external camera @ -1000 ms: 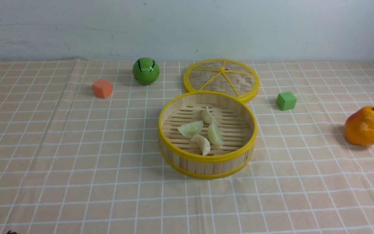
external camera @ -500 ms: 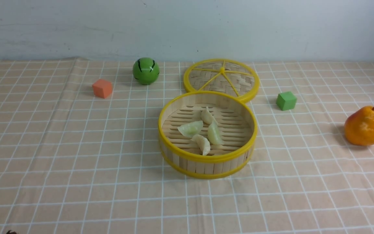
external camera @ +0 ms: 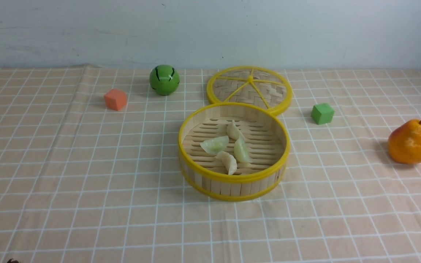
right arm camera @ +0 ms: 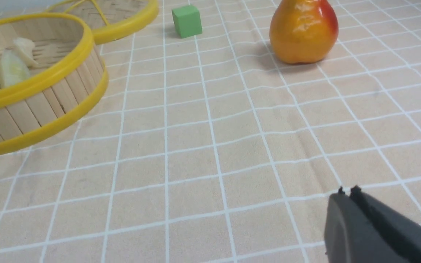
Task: Put the dumplings into the steamer on the table with the brown tablecloth.
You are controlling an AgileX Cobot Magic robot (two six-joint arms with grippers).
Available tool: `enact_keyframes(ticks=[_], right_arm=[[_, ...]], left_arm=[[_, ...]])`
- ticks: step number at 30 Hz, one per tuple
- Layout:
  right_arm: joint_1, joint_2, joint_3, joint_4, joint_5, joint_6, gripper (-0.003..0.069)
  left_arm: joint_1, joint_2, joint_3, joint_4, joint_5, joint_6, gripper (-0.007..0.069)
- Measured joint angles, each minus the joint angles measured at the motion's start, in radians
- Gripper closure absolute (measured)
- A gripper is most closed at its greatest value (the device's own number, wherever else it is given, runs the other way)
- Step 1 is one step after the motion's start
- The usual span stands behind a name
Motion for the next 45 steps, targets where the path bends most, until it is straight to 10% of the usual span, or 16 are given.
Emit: enact_keyframes(ticks=[45], right_arm=[[0.054,0.000,-0.006,-0.001,0.028,0.001,0.0636]], left_arm=[[0.036,-0.012,0.044,-0.021,-0.087,-0.001,0.0536]])
